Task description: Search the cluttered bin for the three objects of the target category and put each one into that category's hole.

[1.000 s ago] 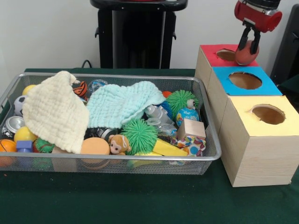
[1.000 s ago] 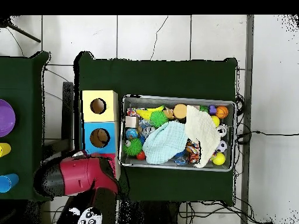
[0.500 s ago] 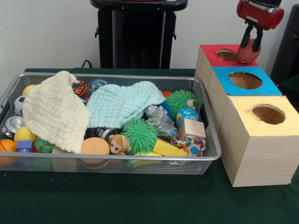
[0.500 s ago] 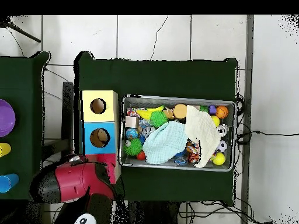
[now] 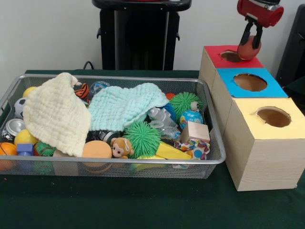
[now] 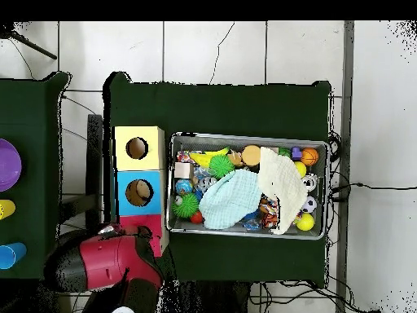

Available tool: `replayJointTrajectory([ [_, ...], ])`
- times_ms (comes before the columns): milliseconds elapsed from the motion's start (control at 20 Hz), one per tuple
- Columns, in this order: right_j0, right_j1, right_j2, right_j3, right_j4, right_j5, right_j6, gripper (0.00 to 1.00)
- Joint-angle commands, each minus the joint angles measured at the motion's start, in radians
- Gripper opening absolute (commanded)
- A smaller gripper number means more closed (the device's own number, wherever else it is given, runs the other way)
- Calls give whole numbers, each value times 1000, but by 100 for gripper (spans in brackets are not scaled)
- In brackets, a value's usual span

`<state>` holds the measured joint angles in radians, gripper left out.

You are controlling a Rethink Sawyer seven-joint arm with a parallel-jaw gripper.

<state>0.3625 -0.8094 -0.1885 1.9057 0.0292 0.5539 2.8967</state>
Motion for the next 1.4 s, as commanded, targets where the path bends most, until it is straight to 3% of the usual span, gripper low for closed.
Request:
replayJointTrajectory([
  [50, -27, -10, 27, 127, 8, -69, 73, 0],
  [900, -10, 139, 6, 94, -21, -219, 92, 0],
  [1400, -58, 89, 20, 142, -25, -213, 42, 0],
])
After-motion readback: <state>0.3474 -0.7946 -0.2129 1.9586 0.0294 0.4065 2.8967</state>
